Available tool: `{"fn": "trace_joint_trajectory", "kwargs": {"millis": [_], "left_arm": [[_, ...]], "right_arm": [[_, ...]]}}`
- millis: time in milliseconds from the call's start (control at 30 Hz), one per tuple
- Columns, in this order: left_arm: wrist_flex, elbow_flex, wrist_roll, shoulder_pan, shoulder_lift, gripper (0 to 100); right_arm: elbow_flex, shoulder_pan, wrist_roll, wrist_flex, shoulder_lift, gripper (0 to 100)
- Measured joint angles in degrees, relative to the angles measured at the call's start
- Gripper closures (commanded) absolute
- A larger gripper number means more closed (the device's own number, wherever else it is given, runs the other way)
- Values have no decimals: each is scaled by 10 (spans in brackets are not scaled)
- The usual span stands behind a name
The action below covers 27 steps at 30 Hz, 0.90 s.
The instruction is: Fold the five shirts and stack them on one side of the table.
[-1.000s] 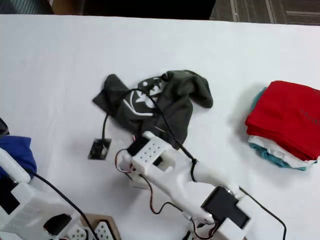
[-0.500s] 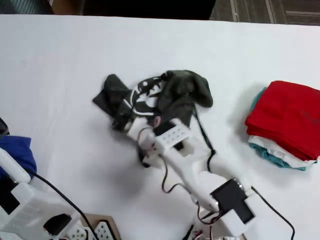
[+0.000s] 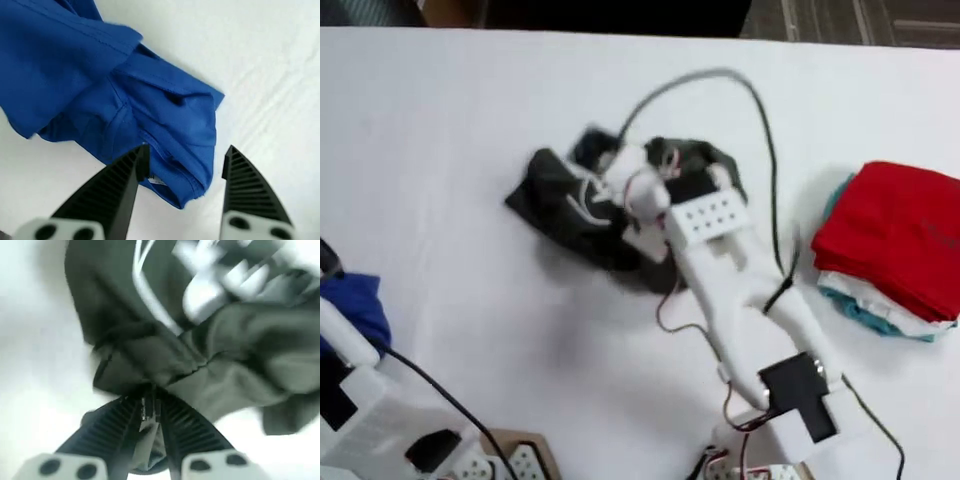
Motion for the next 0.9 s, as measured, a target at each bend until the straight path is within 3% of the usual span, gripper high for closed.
{"fn": "trace_joint_trajectory", "kwargs": {"millis": [233, 533, 700, 800, 900], "left_arm": [[-21, 91, 0, 66, 0, 740], [-45, 160, 0, 199, 0, 740], [-45, 160, 0, 287, -4, 740], [-45, 160, -1, 290, -4, 740], [-45, 160, -1, 267, -4, 740]], "right_arm": [[-268, 1, -4, 109, 0, 978], [-497, 2, -22, 120, 0, 978], [-511, 7, -22, 113, -1, 975], [-469, 4, -53, 163, -1, 960], [-403, 1, -98, 186, 16, 865]]}}
